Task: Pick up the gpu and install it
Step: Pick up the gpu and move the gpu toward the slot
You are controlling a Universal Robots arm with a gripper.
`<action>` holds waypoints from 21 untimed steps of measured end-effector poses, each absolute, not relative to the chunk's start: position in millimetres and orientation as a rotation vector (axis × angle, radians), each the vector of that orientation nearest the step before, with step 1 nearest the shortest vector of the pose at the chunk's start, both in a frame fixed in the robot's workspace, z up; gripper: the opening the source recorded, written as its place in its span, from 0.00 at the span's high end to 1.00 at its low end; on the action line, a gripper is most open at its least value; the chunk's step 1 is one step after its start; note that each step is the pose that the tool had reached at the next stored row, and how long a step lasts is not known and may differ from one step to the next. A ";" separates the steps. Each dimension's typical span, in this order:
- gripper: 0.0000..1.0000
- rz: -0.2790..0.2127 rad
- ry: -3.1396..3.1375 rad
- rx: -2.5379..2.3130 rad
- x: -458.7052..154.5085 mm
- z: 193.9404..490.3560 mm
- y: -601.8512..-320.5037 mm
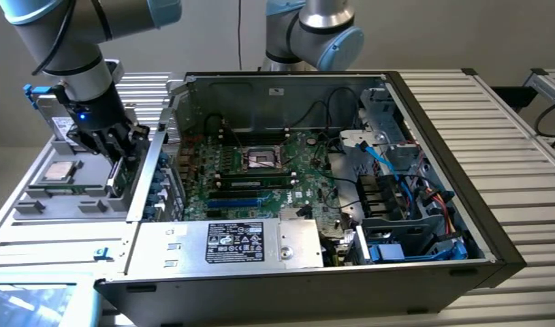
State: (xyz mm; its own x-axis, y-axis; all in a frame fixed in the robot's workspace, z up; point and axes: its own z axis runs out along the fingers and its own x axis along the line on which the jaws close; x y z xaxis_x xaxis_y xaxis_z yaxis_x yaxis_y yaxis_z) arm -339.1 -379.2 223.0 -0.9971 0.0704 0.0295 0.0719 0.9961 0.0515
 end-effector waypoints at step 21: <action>0.71 -0.084 -3.111 -0.111 -339.8 311.6 -379.2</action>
State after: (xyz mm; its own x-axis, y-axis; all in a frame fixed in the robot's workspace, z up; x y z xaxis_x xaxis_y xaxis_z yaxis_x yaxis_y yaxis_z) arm -339.8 -379.2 311.6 -0.9971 0.0704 0.0297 0.0719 0.9960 0.0527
